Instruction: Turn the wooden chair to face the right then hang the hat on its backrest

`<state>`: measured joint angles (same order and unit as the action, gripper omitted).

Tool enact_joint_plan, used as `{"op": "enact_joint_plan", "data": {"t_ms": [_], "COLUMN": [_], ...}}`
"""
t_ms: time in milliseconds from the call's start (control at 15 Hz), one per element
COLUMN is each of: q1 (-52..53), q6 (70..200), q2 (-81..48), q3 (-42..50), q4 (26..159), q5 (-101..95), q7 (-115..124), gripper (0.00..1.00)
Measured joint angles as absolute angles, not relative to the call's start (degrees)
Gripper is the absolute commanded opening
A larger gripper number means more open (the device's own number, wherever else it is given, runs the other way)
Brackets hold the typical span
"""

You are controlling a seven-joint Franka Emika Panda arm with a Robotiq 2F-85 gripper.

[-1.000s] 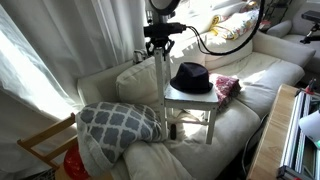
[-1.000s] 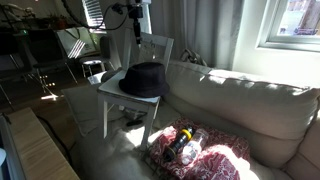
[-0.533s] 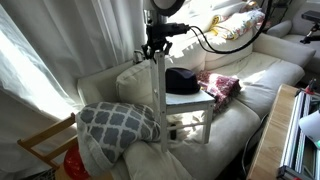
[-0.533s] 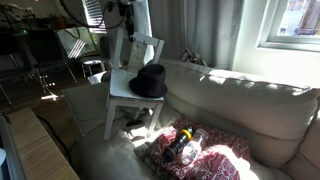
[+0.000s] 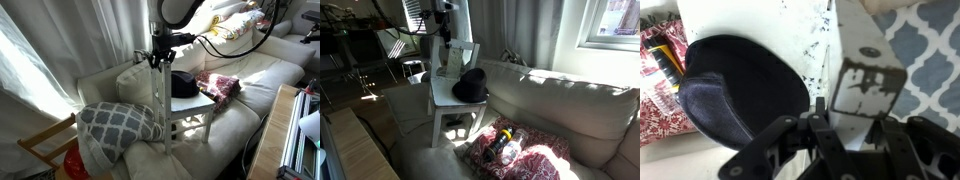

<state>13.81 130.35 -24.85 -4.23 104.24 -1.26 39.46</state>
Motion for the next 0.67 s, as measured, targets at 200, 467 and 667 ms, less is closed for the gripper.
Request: {"op": "enact_joint_plan", "data": {"t_ms": [200, 467, 667], "q1": [13.76, 13.35, 13.31], "q6": [130.49, 130.37, 130.31], "q2": [-24.03, -23.37, -22.77], "q3": [-4.03, -3.76, -4.33], "q4": [105.35, 106.33, 108.02], "q5": [-1.37, -1.35, -0.14], "q7": [38.90, 35.09, 32.17], "gripper": [0.07, 0.07, 0.07]}}
